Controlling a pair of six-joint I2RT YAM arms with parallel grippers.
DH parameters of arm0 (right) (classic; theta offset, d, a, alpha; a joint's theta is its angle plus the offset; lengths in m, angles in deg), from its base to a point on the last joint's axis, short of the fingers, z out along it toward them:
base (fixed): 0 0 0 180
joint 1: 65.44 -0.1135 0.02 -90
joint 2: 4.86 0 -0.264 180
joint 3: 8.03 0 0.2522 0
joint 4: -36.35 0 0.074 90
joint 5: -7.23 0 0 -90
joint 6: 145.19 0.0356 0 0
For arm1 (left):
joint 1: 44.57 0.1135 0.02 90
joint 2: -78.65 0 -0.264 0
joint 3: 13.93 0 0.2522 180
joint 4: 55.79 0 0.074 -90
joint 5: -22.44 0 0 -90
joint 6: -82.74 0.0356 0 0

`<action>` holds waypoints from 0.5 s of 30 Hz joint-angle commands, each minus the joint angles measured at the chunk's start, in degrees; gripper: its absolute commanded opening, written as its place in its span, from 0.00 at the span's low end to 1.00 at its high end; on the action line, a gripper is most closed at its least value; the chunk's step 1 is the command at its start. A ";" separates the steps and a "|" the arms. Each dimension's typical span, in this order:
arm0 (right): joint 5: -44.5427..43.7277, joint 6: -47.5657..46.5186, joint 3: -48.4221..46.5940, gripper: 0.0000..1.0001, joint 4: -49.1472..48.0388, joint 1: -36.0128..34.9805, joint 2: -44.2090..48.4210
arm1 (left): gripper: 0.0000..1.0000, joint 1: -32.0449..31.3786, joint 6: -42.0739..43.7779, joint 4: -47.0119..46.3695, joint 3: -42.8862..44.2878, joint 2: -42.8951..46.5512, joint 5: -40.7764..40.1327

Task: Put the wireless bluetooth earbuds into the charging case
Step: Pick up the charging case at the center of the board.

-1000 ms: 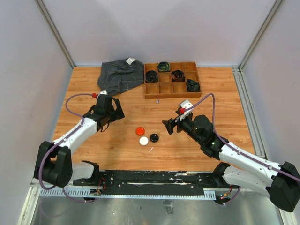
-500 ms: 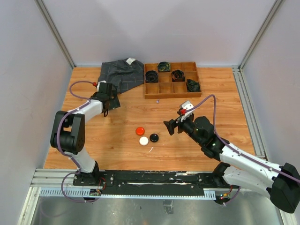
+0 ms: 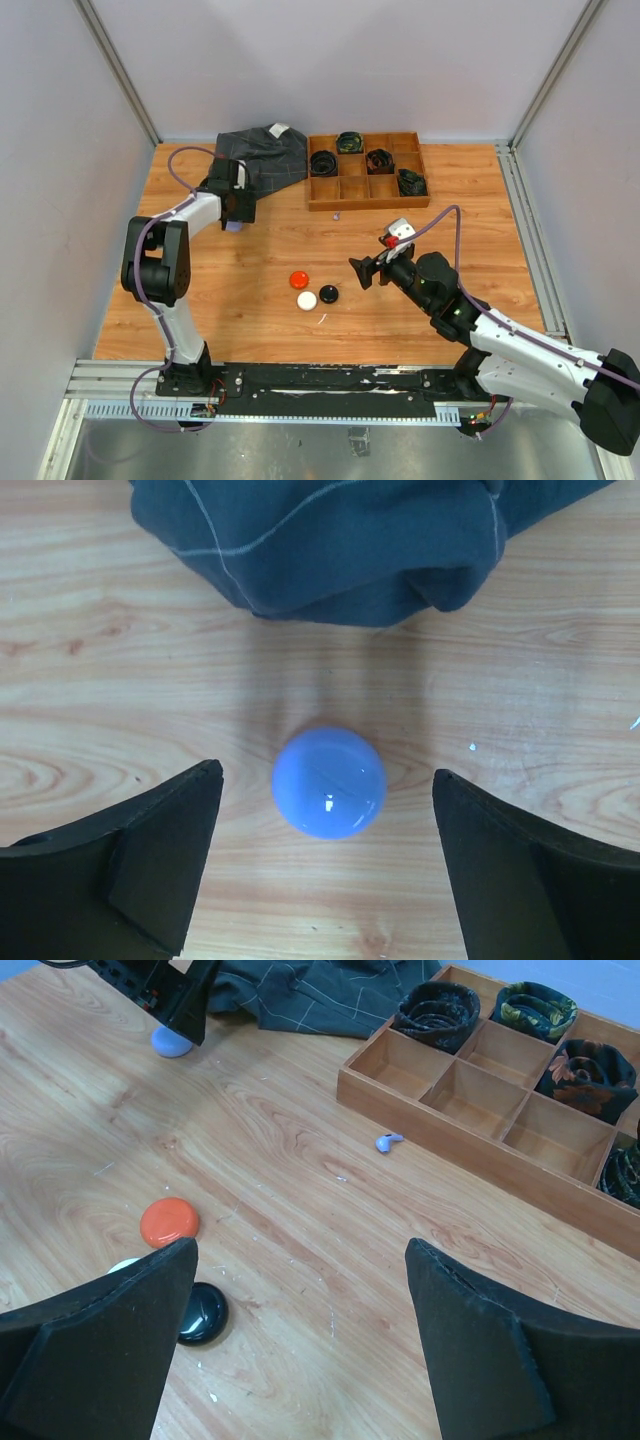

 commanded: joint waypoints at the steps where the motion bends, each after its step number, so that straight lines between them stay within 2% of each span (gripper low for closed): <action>1: -1.40 -0.85 0.17 0.86 -1.78 -1.02 0.84 | 0.90 3.68 5.04 3.55 3.85 -1.76 7.48; 7: -1.09 -0.75 0.02 0.86 -1.58 -1.01 0.93 | 0.85 5.83 5.81 8.73 9.33 -5.78 15.70; 11: -1.09 -0.76 0.17 0.86 -1.65 -1.10 1.13 | 0.83 6.00 6.87 9.09 8.79 -6.90 15.98; 15: -1.22 -0.84 0.19 0.86 -1.70 -1.27 1.21 | 0.76 6.36 6.46 10.04 9.20 -8.63 16.50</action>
